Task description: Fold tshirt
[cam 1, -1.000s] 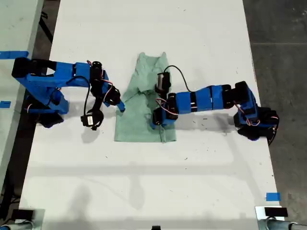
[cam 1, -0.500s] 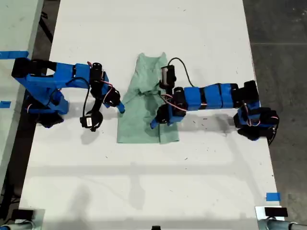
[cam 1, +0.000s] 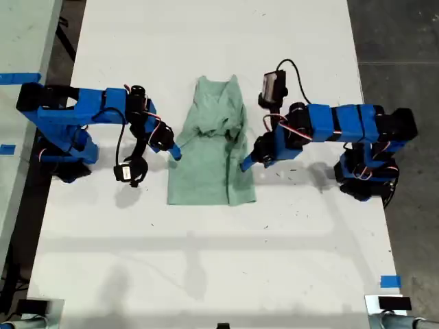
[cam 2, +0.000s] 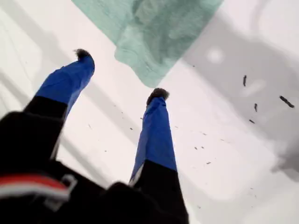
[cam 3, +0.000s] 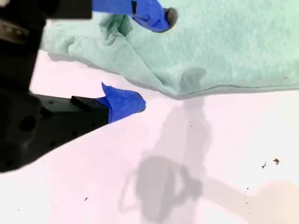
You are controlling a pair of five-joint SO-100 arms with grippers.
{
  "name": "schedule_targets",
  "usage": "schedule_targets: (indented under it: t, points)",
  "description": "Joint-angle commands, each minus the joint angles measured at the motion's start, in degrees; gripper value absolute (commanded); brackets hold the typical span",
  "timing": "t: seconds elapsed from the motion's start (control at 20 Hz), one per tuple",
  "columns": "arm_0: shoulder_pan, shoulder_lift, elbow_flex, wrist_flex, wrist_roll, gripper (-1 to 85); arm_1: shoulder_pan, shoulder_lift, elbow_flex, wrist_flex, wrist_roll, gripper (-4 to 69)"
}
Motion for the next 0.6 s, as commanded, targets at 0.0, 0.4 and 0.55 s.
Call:
schedule_targets:
  t: [0.0,0.4,0.55]
  points:
    - [1.85,0.44,-3.87,1.41,-1.85,20.4,0.79,5.71,1.93,-0.18,-0.53,22.8]
    - [7.12,-0.70,-6.59,5.19,-17.23,21.1,2.81,11.34,10.81,-0.35,-1.23,22.3]
    - [8.79,-5.62,-5.45,3.96,-24.17,22.2,2.72,12.30,11.51,-0.62,-0.88,22.4]
